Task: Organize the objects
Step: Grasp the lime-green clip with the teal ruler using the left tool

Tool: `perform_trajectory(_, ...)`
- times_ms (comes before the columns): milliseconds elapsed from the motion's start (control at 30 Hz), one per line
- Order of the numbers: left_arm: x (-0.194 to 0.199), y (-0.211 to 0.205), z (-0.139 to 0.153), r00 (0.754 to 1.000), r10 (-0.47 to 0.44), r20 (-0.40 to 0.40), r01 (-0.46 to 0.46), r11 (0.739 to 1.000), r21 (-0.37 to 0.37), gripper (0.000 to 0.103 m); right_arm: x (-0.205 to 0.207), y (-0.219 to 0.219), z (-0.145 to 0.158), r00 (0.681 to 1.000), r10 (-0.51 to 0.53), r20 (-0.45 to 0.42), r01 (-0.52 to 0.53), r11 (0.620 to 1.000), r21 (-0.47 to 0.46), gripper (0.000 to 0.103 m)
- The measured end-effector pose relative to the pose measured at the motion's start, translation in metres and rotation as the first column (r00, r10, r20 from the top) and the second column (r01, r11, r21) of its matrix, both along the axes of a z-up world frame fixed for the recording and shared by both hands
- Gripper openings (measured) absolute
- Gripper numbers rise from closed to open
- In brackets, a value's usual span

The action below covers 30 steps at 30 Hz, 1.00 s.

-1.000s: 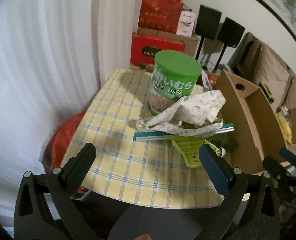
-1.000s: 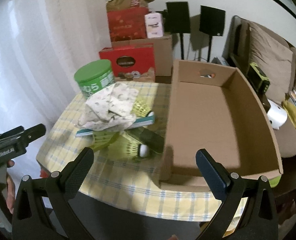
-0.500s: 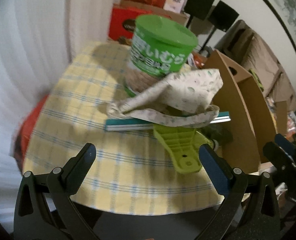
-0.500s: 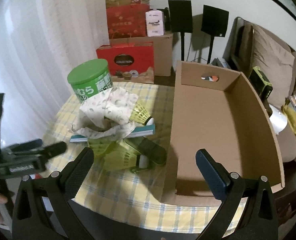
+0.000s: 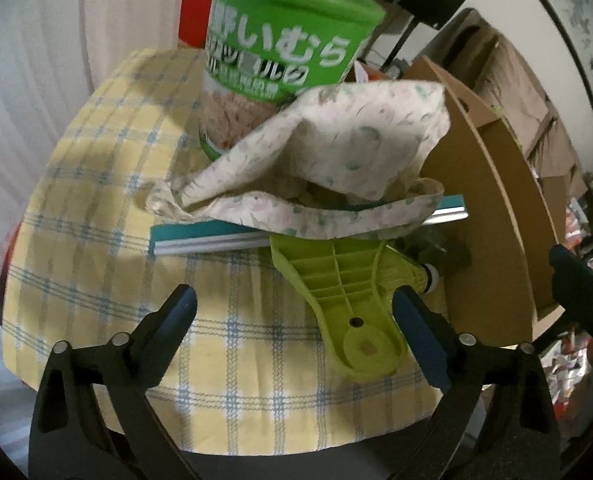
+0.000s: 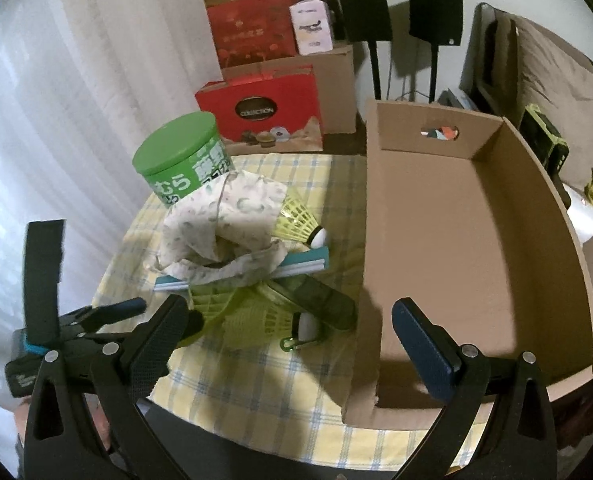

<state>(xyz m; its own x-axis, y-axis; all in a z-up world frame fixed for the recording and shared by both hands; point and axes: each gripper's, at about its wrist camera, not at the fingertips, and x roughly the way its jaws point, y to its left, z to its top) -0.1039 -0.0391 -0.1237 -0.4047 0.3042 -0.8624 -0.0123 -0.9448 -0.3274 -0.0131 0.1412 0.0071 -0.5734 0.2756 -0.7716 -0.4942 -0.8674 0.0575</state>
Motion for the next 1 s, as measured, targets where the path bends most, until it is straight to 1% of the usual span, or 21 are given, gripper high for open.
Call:
perform_trajectory(100, 0.0, -0.007, -0.005, 0.999, 0.034, 0.017, -0.035, 0.999, 0.019, 0.096, 0.002, 0.001, -0.004, 1.0, -0.002, 0.01, 0.002, 1.0, -0.017, 0.102)
perform_trajectory(167, 0.002, -0.017, -0.009, 0.997, 0.076, 0.034, -0.078, 0.995, 0.054, 0.096, 0.003, 0.002, -0.007, 1.0, -0.005, 0.009, 0.005, 0.999, -0.036, 0.102)
perform_trajectory(267, 0.006, -0.037, -0.018, 0.988, 0.135, 0.077, -0.146, 0.977, 0.157, 0.096, 0.004, 0.002, -0.009, 1.0, -0.003, 0.007, 0.003, 0.999, -0.05, 0.102)
perform_trajectory(333, 0.007, -0.045, -0.026, 0.983, 0.139, 0.12, -0.165, 0.955, 0.247, 0.095, 0.004, 0.001, -0.01, 1.0, 0.004, 0.003, -0.003, 0.998, -0.055, 0.102)
perform_trajectory(367, 0.007, -0.048, -0.031, 0.98, 0.134, 0.145, -0.172, 0.94, 0.296, 0.095, 0.004, 0.0, -0.01, 1.0, 0.008, 0.0, -0.008, 0.998, -0.058, 0.101)
perform_trajectory(400, 0.008, -0.05, -0.032, 0.979, 0.138, 0.15, -0.179, 0.931, 0.318, 0.094, 0.002, -0.001, -0.01, 1.0, 0.012, -0.001, -0.012, 0.998, -0.06, 0.101)
perform_trajectory(467, 0.009, -0.052, -0.03, 0.979, 0.139, 0.149, -0.183, 0.922, 0.342, 0.086, 0.001, -0.003, -0.012, 1.0, 0.017, 0.004, -0.016, 0.998, -0.061, 0.099)
perform_trajectory(533, 0.009, -0.052, -0.033, 0.977, 0.125, 0.176, -0.185, 0.904, 0.385, 0.075, 0.0, -0.005, -0.012, 1.0, 0.022, 0.007, -0.022, 0.998, -0.055, 0.097)
perform_trajectory(667, 0.013, -0.049, -0.033, 0.977, 0.102, 0.186, -0.175, 0.887, 0.428, 0.066, -0.001, -0.007, -0.014, 1.0, 0.025, 0.015, -0.025, 0.998, -0.05, 0.094)
perform_trajectory(767, 0.012, -0.047, -0.035, 0.977, 0.081, 0.198, -0.17, 0.857, 0.487, 0.058, -0.002, -0.007, -0.015, 1.0, 0.026, 0.016, -0.025, 0.999, -0.048, 0.094)
perform_trajectory(867, 0.01, -0.041, -0.04, 0.973, 0.046, 0.224, -0.165, 0.818, 0.551, 0.048, -0.003, -0.007, -0.016, 0.999, 0.031, 0.018, -0.03, 0.998, -0.046, 0.094)
perform_trajectory(933, 0.009, -0.041, -0.042, 0.971, 0.026, 0.237, -0.162, 0.799, 0.579, 0.033, -0.003, -0.008, -0.017, 0.999, 0.032, 0.02, -0.031, 0.998, -0.049, 0.094)
perform_trajectory(1000, 0.007, -0.037, -0.041, 0.969, 0.03, 0.245, -0.173, 0.789, 0.59, 0.033, -0.004, -0.009, -0.018, 0.999, 0.035, 0.023, -0.033, 0.998, -0.051, 0.094)
